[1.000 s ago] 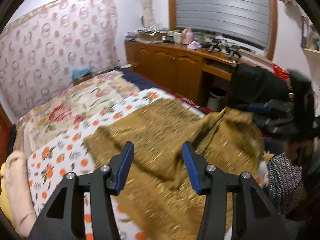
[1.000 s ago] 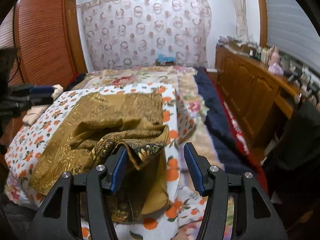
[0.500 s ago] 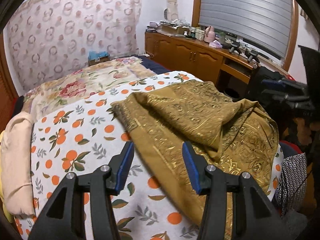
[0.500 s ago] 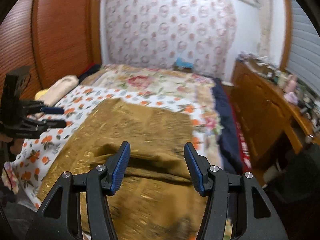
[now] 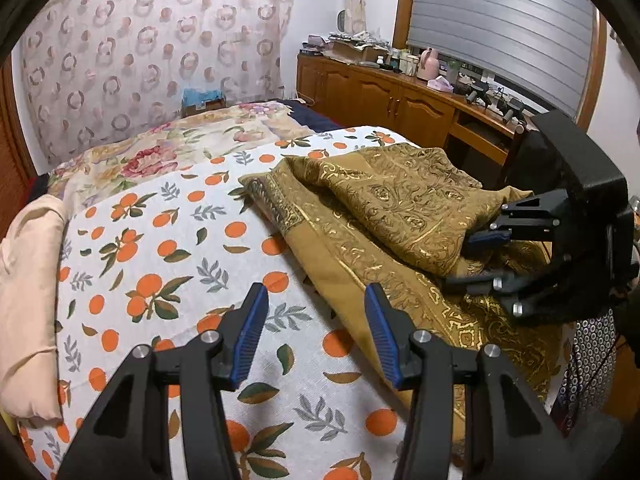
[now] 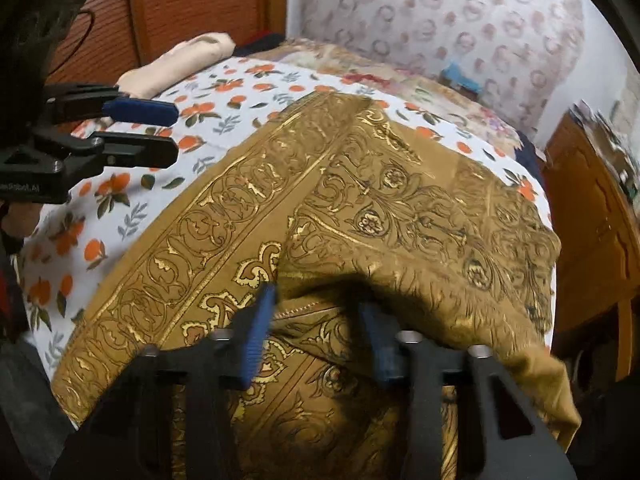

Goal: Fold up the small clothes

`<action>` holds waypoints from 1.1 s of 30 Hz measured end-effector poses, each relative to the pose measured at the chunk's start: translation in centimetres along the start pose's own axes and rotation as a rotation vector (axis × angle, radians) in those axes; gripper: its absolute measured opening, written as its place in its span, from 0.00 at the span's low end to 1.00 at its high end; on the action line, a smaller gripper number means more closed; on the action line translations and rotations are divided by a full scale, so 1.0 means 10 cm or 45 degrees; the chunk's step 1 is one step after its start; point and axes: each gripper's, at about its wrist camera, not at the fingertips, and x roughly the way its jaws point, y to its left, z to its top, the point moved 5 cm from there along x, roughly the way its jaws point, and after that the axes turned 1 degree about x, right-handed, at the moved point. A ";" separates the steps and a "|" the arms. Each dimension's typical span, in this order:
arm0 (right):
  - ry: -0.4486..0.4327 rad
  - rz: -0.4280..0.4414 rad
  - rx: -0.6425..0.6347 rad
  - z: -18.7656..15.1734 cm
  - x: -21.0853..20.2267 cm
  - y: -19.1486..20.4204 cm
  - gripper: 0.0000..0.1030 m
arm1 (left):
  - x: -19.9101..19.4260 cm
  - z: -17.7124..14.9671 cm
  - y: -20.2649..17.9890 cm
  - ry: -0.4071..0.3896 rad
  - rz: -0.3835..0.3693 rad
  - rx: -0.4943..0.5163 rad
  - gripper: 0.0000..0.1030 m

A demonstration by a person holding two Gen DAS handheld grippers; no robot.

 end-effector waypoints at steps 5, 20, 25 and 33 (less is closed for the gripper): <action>-0.078 -0.042 -0.008 0.16 -0.26 -0.27 0.04 | 0.04 0.00 0.03 0.005 -0.010 -0.005 0.48; -0.084 -0.389 0.318 0.73 0.07 -2.20 0.15 | 0.30 0.03 0.01 0.026 -0.064 -0.034 0.48; -0.122 -0.408 0.443 0.59 -0.04 -2.48 0.33 | 0.35 0.02 -0.03 0.040 -0.058 -0.025 0.48; -0.094 -0.205 0.488 0.49 0.01 -2.32 0.33 | 0.41 0.03 -0.10 0.041 -0.061 -0.025 0.48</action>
